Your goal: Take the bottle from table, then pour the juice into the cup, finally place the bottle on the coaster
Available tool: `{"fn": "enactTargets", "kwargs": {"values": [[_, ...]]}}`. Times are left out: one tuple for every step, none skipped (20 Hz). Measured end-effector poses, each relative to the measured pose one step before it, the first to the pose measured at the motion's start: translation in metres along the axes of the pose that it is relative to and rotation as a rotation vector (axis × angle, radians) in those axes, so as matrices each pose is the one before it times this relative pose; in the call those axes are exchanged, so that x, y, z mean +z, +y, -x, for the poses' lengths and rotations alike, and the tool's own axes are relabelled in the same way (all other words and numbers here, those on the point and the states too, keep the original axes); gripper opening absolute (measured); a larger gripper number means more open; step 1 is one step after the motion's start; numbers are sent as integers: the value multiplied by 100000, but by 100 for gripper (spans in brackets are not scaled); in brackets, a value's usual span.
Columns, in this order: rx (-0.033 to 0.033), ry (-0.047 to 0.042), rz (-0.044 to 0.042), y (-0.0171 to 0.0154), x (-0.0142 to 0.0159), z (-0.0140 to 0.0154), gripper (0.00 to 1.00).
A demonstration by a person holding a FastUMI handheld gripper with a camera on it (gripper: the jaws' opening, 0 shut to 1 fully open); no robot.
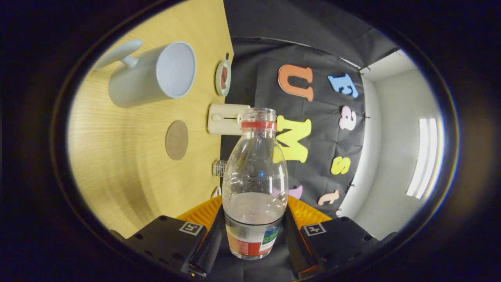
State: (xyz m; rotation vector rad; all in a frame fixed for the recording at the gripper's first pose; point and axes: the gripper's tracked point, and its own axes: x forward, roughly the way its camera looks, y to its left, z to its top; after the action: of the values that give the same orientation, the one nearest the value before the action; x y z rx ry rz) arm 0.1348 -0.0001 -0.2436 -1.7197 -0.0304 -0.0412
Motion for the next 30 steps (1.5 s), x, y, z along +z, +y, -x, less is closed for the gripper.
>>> {"fn": "enactTargets", "kwargs": {"values": [[-956,-920,2814,-247,257,75,78],[-994,-1002,2326,-226,220,-139,78],[-380,-639,1900,-35,248,39,78],[-213,-704,1033,76,120,18,78],[339,-799,529,176,190,-29,78],[-34,-1169,1258,60,292,242,78],[-896,-315,1257,-241,63,208,78],[55,101,325,63,37,-19,78],[758,134,118,108,10,21,78],[430,113,215,-96,-8,-179,78],[-65,180,570,-110,22,12,78],[216,324,394,94,-78,-45,78],[-5,210,154,59,-66,37,78],[188,-32,59,13,-25,-74,78],[-356,-119,134,-116,37,-22,78],[-198,-222,238,38,-12,83,78],[-3,87,157,38,-14,11,78],[-216,2,383,-79,20,-13,78],[-226,-71,572,-48,59,72,78],[25,-44,410,-11,74,4,78],[-153,-17,382,-3,57,97,78],[-54,14,561,-15,5,-92,78],[-72,191,394,-31,-9,111,78],[-177,-245,501,-25,-16,-37,78],[134,228,469,8,-32,-15,78],[188,145,320,60,18,76,78],[-47,11,457,-68,12,35,78],[-233,-134,497,-73,29,-74,78],[-310,-74,305,-71,-40,57,78],[43,-150,134,-44,-6,94,78]]}}
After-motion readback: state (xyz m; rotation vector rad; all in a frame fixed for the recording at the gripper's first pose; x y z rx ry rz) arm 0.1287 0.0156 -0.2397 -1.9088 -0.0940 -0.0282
